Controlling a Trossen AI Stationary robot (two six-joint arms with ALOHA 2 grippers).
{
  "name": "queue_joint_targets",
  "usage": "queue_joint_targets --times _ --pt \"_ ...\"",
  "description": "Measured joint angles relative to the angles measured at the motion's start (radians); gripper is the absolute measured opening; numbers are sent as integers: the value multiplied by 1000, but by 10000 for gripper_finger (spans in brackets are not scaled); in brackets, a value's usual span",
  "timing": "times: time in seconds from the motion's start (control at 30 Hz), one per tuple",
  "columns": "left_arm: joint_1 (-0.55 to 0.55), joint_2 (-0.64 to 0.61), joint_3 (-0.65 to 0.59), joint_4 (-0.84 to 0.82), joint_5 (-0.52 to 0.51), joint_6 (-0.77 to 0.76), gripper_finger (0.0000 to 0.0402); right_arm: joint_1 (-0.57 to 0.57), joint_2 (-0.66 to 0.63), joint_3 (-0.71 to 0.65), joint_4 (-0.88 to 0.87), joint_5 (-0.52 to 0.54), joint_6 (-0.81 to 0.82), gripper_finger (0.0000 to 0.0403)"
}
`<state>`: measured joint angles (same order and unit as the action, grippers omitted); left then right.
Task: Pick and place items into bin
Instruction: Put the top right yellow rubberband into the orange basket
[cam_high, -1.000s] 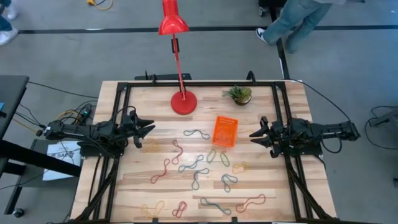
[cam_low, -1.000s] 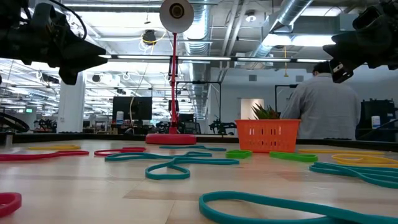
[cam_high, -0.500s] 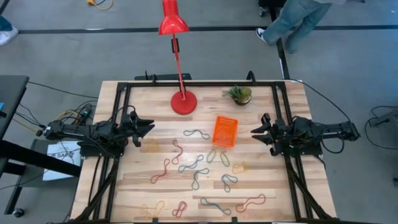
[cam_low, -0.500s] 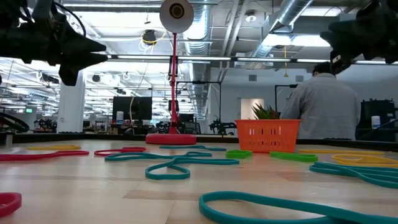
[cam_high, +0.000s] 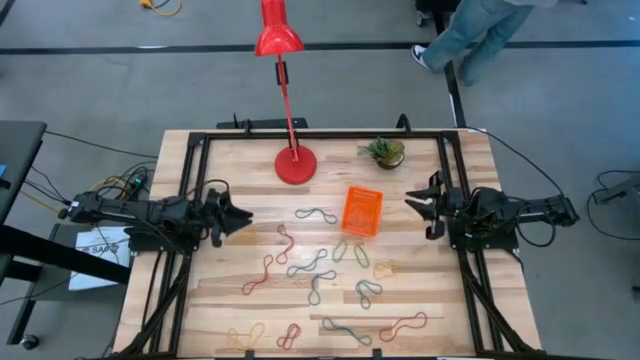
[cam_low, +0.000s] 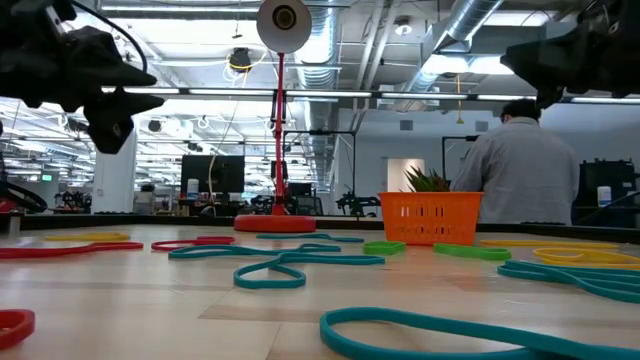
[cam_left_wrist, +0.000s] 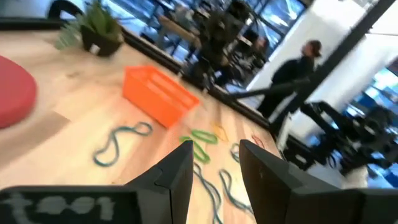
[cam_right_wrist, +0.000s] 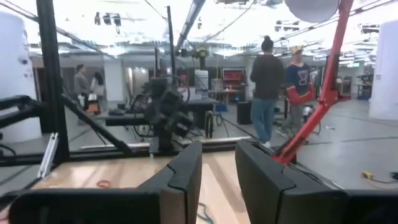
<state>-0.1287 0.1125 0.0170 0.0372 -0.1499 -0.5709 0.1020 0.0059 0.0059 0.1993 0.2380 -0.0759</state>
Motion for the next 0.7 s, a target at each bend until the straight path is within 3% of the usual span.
queue_joint_targets --times 0.07,0.23,0.33,0.57,0.7 --pt "0 13 0 -1 8 -24 121 0 1 0 -14 15 -15 92" --pt "0 32 0 -2 14 3 121 -1 1 0 -12 168 -51 92" --pt "0 48 0 -1 -20 43 121 -1 1 0 -15 169 -27 92" --pt "1 106 0 27 -354 -49 121 -18 1 0 3 258 -46 92" --pt "0 152 0 39 -393 -53 121 -56 1 0 -118 259 102 92"
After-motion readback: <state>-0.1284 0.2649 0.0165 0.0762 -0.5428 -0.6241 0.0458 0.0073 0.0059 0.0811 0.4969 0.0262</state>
